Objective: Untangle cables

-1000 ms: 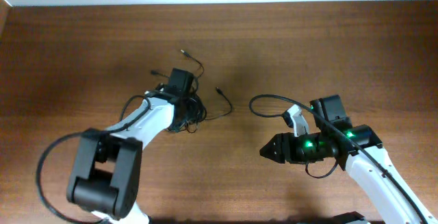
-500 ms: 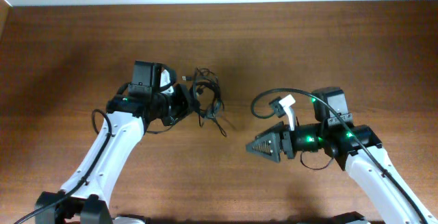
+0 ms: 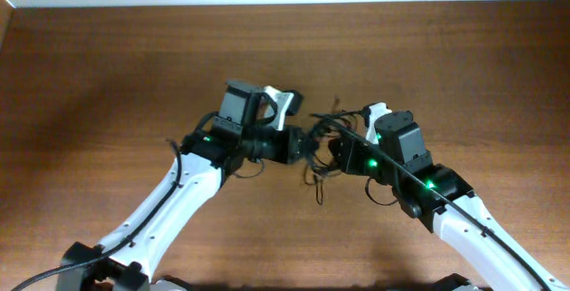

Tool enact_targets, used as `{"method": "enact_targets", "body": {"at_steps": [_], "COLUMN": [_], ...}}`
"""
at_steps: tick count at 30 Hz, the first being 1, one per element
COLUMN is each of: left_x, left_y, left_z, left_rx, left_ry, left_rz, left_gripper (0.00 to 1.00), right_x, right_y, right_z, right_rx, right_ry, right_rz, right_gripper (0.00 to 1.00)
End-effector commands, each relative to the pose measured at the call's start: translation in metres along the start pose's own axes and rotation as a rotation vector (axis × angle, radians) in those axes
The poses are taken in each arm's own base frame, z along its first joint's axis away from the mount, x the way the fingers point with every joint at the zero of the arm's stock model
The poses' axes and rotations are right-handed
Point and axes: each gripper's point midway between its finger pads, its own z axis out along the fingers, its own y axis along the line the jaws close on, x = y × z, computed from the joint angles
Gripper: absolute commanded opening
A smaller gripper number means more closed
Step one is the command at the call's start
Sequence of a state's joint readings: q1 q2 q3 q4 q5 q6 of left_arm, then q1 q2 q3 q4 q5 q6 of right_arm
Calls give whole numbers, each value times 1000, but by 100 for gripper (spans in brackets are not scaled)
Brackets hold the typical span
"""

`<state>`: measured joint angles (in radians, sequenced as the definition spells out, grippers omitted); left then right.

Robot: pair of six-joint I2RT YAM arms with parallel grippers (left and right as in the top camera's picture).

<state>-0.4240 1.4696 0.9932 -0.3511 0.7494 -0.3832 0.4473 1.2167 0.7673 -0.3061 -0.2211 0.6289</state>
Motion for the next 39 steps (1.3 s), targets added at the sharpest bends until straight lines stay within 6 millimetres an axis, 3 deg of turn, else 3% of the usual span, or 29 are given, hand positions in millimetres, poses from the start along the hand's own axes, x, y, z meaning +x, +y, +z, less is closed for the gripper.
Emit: {"method": "enact_targets", "body": {"at_steps": [1,2,6,9,10,12,13,15,17,20,22,26,27,29,31,32,33,35,37,39], "left_x": [0,-1,-22,-51,-61,-68,-67,-64,-60,-50,-48,-51,-69,-105,-115,-104,-91,-55,-8,26], "left_y": [-56,-58,-41,0,20,46,49,48,66,90,90,99,102,72,25,20,21,22,10,-20], "left_z": [-6,-7,-21,-53,-66,-76,-76,-69,-63,-59,-54,-58,-70,-100,-138,-148,-150,-144,-121,-95], "left_rx": [251,267,237,160,103,8,-11,-31,-163,-333,-362,-431,-452,-293,-149,-175,-200,-232,-225,-121], "left_ry": [20,19,-57,-172,-225,-269,-269,-256,-256,-261,-274,-303,-377,-502,-557,-541,-510,-394,-203,-56], "left_rz": [129,136,133,73,44,-10,-22,-22,-51,-178,-234,-226,-188,-98,137,153,140,95,202,360], "left_gripper": [0,0,0,0,0,0,0,0,0,0,0,0,4,36,82,92,95,93,86,86], "right_x": [-7,1,29,29,32,40,38,26,13,2,-2,-5,-6,-13,-15,-16,-16,-15,-15,-14], "right_y": [-27,-44,-91,-97,-92,-65,-39,35,88,120,137,131,124,110,104,102,102,99,89,82], "right_z": [-2,-5,-23,-26,-24,-20,-21,-41,-76,-106,-122,-115,-110,-100,-96,-94,-92,-85,-70,-59], "right_rx": [153,237,477,515,484,339,215,-133,-351,-478,-561,-516,-473,-387,-348,-336,-334,-324,-274,-242], "right_ry": [-51,-31,59,51,73,137,164,188,153,100,69,63,62,45,41,39,44,63,93,113], "right_rz": [13,19,21,15,22,40,-1,-203,-352,-415,-450,-436,-425,-404,-379,-377,-375,-355,-291,-278], "right_gripper": [25,18,15,15,9,4,4,4,4,4,4,4,4,4,4,4,4,4,5,7]}}
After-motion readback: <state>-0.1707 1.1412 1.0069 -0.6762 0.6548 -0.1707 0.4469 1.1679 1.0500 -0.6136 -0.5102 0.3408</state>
